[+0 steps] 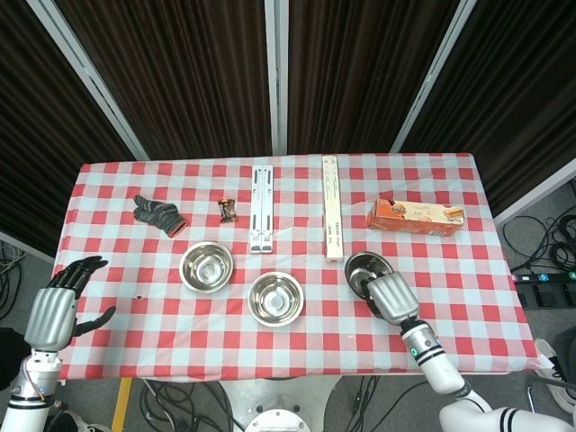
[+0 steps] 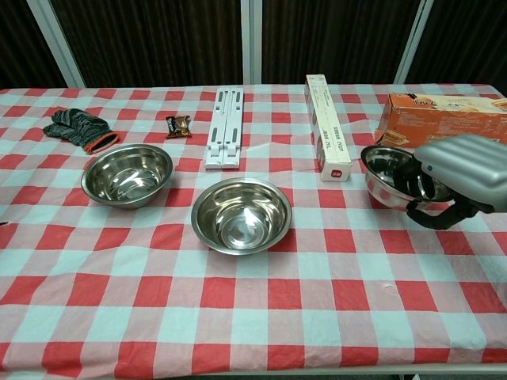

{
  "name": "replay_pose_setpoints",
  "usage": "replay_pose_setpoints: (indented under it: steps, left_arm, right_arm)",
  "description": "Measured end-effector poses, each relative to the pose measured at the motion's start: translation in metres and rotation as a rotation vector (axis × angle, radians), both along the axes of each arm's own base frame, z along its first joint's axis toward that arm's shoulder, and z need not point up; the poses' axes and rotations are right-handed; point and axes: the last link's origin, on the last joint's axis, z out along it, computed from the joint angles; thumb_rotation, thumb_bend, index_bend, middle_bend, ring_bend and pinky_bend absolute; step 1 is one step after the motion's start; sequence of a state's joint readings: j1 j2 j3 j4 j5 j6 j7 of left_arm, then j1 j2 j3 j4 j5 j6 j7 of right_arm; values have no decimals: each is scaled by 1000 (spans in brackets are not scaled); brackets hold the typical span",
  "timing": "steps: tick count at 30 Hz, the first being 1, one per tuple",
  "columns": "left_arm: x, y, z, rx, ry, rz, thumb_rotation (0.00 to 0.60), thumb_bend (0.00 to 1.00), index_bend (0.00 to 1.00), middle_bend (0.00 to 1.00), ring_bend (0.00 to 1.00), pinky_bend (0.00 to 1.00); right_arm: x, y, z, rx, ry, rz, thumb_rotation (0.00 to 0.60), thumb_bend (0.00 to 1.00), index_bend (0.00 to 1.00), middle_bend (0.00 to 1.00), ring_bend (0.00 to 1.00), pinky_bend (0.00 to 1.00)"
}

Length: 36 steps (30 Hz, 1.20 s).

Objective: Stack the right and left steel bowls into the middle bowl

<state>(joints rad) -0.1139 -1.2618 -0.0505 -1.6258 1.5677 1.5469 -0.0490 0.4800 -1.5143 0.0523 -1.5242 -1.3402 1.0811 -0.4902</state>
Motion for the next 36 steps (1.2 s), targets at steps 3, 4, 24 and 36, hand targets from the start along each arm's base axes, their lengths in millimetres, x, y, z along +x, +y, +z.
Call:
replay_pose_setpoints:
  steps: [3, 4, 24, 36]
  left_arm:
    - [0, 0, 0, 1, -2, 0, 600, 210, 262, 288, 216, 284]
    - [0, 0, 1, 1, -3, 1, 600, 210, 262, 288, 216, 284]
    - [-15, -2, 12, 49, 7, 53, 600, 307, 262, 288, 216, 284]
    - [-23, -4, 14, 49, 2, 71, 600, 307, 262, 288, 216, 283]
  right_arm:
    - [12, 0, 4, -9, -18, 31, 600, 451, 718, 596, 526, 673]
    - [16, -1, 5, -12, -20, 42, 600, 452, 718, 596, 526, 673]
    - [127, 5, -43, 152, -54, 300, 600, 456, 718, 594, 526, 673]
    - [138, -2, -69, 210, -68, 303, 600, 352, 662, 541, 505, 652]
